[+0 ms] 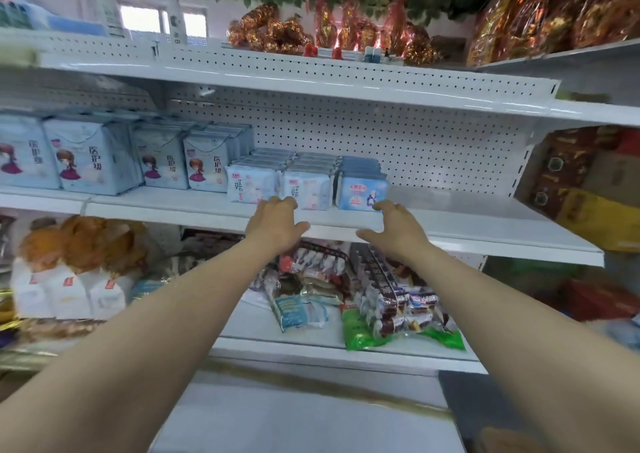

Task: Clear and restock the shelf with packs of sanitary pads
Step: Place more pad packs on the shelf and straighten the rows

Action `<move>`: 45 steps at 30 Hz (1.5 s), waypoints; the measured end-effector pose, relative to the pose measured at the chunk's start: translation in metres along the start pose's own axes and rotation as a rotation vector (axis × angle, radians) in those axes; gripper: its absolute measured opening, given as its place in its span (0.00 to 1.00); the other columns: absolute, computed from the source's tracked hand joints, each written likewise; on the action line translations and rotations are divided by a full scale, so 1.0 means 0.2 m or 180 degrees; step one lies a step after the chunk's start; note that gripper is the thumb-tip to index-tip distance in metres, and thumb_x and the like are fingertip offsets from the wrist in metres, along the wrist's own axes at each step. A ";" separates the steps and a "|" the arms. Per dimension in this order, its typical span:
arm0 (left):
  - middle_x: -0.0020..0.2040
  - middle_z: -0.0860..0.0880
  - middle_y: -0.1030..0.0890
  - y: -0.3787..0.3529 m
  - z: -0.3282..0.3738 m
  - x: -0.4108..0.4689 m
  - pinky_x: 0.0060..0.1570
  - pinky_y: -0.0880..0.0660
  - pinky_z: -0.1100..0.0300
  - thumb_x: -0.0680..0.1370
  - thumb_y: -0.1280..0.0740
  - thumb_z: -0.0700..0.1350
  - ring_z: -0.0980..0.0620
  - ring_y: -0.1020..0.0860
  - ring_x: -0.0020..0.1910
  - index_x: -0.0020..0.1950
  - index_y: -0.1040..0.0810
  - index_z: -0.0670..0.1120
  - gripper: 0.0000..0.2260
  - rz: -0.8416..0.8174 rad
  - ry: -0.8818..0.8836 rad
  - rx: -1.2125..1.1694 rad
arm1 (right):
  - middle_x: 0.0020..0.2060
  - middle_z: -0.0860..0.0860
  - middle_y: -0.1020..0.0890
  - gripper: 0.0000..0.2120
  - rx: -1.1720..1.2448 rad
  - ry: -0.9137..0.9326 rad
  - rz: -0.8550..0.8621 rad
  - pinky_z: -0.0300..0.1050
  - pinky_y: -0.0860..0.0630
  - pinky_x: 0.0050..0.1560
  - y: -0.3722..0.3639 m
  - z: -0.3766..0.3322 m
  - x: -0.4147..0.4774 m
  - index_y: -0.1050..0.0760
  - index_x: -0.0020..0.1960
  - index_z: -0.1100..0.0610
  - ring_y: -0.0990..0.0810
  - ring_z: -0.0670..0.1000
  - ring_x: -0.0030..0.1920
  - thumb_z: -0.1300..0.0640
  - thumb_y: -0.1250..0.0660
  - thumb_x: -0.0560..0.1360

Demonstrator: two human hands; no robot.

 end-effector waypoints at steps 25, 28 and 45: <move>0.67 0.41 0.27 -0.60 -1.33 -0.47 0.60 0.30 0.47 0.81 0.37 0.58 0.40 0.30 0.66 0.71 0.28 0.44 0.24 -0.1100 0.0650 0.0059 | 0.66 0.57 0.25 0.26 0.0091 -0.0597 -0.1354 0.46 0.31 0.58 -1.38 -0.37 -0.34 0.28 0.69 0.57 0.25 0.57 0.65 0.40 0.35 0.79; 0.65 0.42 0.25 -0.75 -1.57 -0.50 0.60 0.30 0.48 0.82 0.39 0.58 0.40 0.27 0.64 0.70 0.27 0.44 0.23 -0.1421 0.0735 0.0160 | 0.66 0.57 0.24 0.27 0.0164 -0.0771 -0.1632 0.48 0.29 0.60 -1.66 -0.40 -0.39 0.28 0.69 0.57 0.25 0.57 0.65 0.39 0.35 0.79; 0.60 0.37 0.21 -2.14 -2.53 -1.09 0.60 0.28 0.49 0.80 0.35 0.56 0.37 0.24 0.62 0.62 0.22 0.40 0.21 -0.2261 0.1978 -0.0451 | 0.68 0.58 0.24 0.24 0.0210 -0.1577 -0.2967 0.46 0.32 0.63 -3.31 0.00 -0.85 0.28 0.69 0.62 0.26 0.59 0.68 0.45 0.37 0.82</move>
Point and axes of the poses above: each hand's wrist, its own x-axis towards the middle knuckle, its own y-axis out of the back of the hand, z = x × y, the point moved 4 cm from there along x, towards the middle knuckle
